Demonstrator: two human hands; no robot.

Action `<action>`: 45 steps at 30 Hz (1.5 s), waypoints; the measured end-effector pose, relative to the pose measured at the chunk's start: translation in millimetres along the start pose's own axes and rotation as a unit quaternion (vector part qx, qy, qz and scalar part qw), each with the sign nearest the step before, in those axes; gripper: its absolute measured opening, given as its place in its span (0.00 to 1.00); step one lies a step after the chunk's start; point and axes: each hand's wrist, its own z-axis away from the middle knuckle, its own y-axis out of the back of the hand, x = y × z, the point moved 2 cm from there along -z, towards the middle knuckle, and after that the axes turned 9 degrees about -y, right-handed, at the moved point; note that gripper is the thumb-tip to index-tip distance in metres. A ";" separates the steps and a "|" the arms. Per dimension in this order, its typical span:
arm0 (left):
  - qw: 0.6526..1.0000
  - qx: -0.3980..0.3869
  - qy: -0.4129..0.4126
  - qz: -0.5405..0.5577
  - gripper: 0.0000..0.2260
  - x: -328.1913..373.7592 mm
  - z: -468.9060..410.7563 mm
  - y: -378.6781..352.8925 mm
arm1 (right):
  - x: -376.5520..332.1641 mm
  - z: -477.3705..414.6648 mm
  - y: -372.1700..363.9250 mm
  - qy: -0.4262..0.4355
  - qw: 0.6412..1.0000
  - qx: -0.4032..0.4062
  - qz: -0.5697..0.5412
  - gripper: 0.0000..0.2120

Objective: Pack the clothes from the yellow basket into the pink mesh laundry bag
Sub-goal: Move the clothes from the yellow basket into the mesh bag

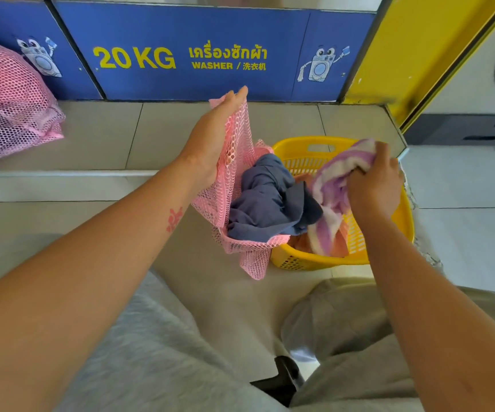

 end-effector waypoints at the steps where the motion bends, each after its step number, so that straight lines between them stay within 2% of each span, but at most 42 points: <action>1: 1.000 0.000 0.002 -0.001 0.33 1.5 2.8 2.7 | -9.4 1.1 8.0 0.009 1.000 0.022 -0.016 0.26; 4: 1.000 0.007 0.008 0.002 0.38 7.1 10.8 12.4 | -38.0 8.6 30.1 0.050 0.993 0.076 -0.073 0.28; 9: 0.998 0.049 0.013 0.039 0.36 6.1 10.4 34.8 | -87.3 26.4 64.8 0.115 0.966 0.170 -0.159 0.33; 14: 0.996 0.061 0.005 0.060 0.35 8.3 11.8 48.9 | -137.1 57.9 70.3 0.204 0.948 0.129 -0.208 0.31; 16: 0.995 0.064 -0.001 0.077 0.35 10.4 11.4 51.7 | -152.3 77.5 53.3 0.227 0.952 0.059 -0.196 0.29; 17: 0.994 0.062 -0.001 0.093 0.34 11.8 11.3 52.4 | -157.1 85.8 39.4 0.229 0.957 -0.004 -0.178 0.27; 19: 0.990 0.059 -0.006 0.129 0.28 16.1 11.9 52.8 | -162.8 102.3 12.6 0.221 0.951 -0.189 -0.105 0.27; 20: 0.989 0.061 -0.013 0.132 0.25 17.8 12.4 53.5 | -162.5 108.6 -0.7 0.231 0.932 -0.279 -0.014 0.28; 21: 0.990 0.066 -0.021 0.122 0.24 18.1 12.4 54.8 | -158.6 113.0 -11.3 0.265 0.899 -0.338 0.089 0.25; 22: 0.992 0.070 -0.030 0.105 0.23 17.5 11.0 57.4 | -152.4 114.9 -19.8 0.280 0.867 -0.380 0.160 0.18; 23: 0.993 0.072 -0.038 0.089 0.22 16.8 9.4 59.7 | -146.0 115.2 -25.2 0.270 0.852 -0.411 0.180 0.13; 25: 0.993 0.068 -0.048 0.084 0.21 17.4 6.0 66.4 | -135.7 108.2 -30.4 0.207 0.869 -0.445 0.067 0.04; 27: 0.993 0.067 -0.053 0.083 0.21 19.4 5.9 68.3 | -120.1 86.4 -36.1 0.214 0.911 -0.353 -0.004 0.19; 28: 0.993 0.071 -0.052 0.082 0.22 19.8 5.7 69.5 | -110.1 77.0 -39.5 0.226 0.921 -0.316 0.031 0.28; 29: 0.992 0.076 -0.051 0.085 0.22 20.4 6.2 69.6 | -98.5 68.6 -42.8 0.218 0.922 -0.311 0.077 0.38; 31: 0.991 0.081 -0.055 0.092 0.18 20.3 7.2 69.9 | -71.9 56.9 -50.2 0.170 0.904 -0.355 0.164 0.55; 33: 0.992 0.077 -0.053 0.083 0.16 21.0 8.8 68.4 | -49.6 52.8 -59.0 0.143 0.884 -0.390 0.212 0.59; 34: 0.993 0.070 -0.052 0.076 0.19 21.3 9.4 67.0 | -42.5 52.3 -61.3 0.134 0.881 -0.408 0.196 0.57; 36: 0.994 0.070 -0.042 0.071 0.28 21.5 11.1 64.8 | -37.3 49.3 -61.7 0.121 0.890 -0.428 0.105 0.44; 38: 0.994 0.069 -0.043 0.067 0.21 21.8 12.2 63.6 | -40.7 44.0 -53.5 0.126 0.909 -0.395 0.044 0.28; 39: 0.995 0.066 -0.040 0.059 0.17 20.9 12.7 63.3 | -45.4 40.7 -47.4 0.134 0.915 -0.379 0.028 0.24; 42: 0.997 0.056 -0.042 0.037 0.19 14.9 13.4 63.7 | -72.2 32.5 -23.0 0.174 0.923 -0.344 0.011 0.19; 45: 0.997 0.057 -0.037 0.042 0.19 16.0 14.4 60.6 | -108.9 33.3 -0.3 0.182 0.934 -0.305 -0.050 0.21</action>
